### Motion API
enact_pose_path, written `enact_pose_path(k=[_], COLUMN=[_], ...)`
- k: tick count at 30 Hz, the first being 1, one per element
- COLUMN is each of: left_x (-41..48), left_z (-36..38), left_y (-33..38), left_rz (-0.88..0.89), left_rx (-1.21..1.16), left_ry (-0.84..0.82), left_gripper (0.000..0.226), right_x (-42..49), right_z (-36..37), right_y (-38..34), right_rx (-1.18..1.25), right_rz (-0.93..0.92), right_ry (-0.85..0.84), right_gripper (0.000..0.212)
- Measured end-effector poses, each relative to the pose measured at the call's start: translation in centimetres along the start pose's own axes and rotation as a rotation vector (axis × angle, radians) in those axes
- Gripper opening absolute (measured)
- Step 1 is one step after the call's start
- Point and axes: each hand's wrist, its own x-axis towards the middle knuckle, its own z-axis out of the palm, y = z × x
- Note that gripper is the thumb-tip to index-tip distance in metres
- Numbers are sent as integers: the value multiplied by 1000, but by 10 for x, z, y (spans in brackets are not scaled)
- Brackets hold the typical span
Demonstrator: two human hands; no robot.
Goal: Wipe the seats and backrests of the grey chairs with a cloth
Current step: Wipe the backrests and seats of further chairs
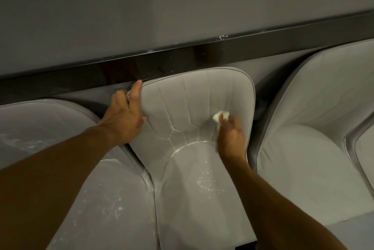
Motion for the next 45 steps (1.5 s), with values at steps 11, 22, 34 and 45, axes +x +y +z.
enact_pose_path(k=[11, 22, 34, 45], left_x=[-2, 1, 1, 2], left_z=[1, 6, 2, 3], left_y=[0, -6, -10, -14], left_rz=[21, 69, 64, 93], left_rx=[16, 19, 11, 0], left_ry=[26, 56, 5, -15], left_gripper=[108, 112, 113, 110], right_x=[-5, -27, -5, -52], right_z=[5, 28, 34, 83], right_y=[-83, -6, -46, -66], right_rx=[123, 61, -227, 50], right_rz=[-247, -99, -489, -598], right_ry=[169, -48, 88, 45], right_gripper=[15, 14, 30, 40])
